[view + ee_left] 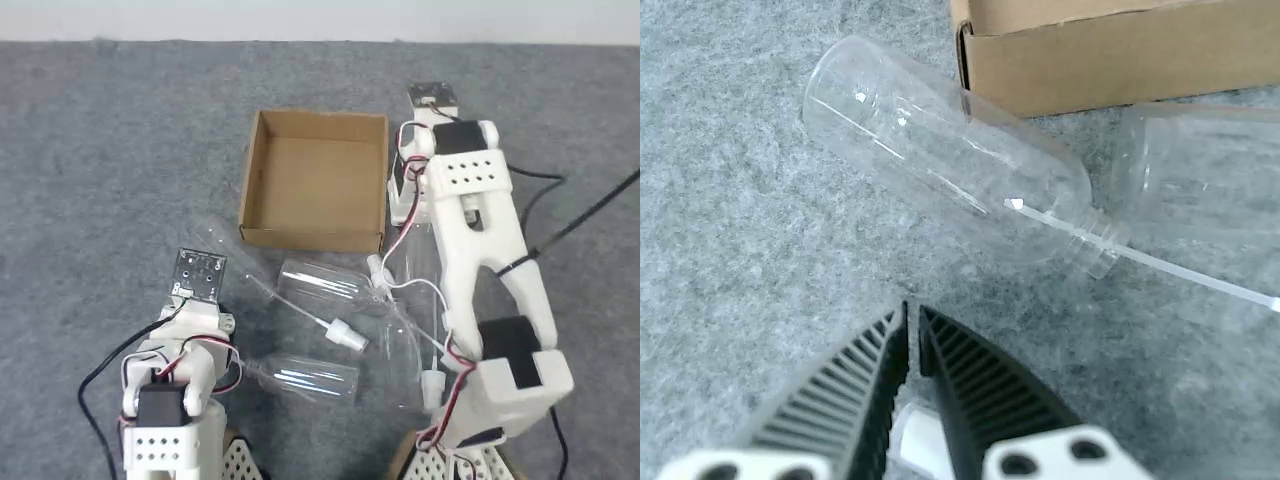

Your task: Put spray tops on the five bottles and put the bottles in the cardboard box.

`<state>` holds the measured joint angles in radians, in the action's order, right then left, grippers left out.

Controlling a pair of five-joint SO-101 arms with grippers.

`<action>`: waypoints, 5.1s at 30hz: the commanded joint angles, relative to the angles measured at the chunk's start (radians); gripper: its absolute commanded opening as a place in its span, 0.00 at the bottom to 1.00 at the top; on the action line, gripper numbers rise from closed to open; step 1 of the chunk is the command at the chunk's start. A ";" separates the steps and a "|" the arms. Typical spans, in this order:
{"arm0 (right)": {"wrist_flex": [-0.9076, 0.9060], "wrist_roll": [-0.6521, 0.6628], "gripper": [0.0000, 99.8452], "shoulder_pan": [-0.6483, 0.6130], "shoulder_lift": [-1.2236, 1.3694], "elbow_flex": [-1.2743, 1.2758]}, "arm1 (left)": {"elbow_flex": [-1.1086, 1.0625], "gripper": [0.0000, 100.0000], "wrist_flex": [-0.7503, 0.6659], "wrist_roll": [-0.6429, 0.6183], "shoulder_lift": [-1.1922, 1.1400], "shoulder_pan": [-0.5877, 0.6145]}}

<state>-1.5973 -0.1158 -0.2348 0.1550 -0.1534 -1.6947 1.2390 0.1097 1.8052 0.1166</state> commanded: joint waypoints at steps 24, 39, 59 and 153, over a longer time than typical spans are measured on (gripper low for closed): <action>0.094 -0.021 0.28 -0.007 0.180 -0.068 | 0.010 0.01 0.003 0.003 0.021 0.000; 0.185 -0.063 0.28 -0.004 0.275 -0.068 | 0.010 0.01 0.003 0.003 0.021 0.000; 0.246 -0.061 0.20 -0.002 0.300 -0.064 | 0.010 0.01 0.003 0.003 0.021 0.000; 0.432 0.035 0.01 0.018 -0.809 0.724 | 0.010 0.01 0.003 0.000 0.021 -0.003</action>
<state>-1.1999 -0.0852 -0.2194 -0.5861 0.5723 -1.6947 1.2390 0.1097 1.8052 0.1166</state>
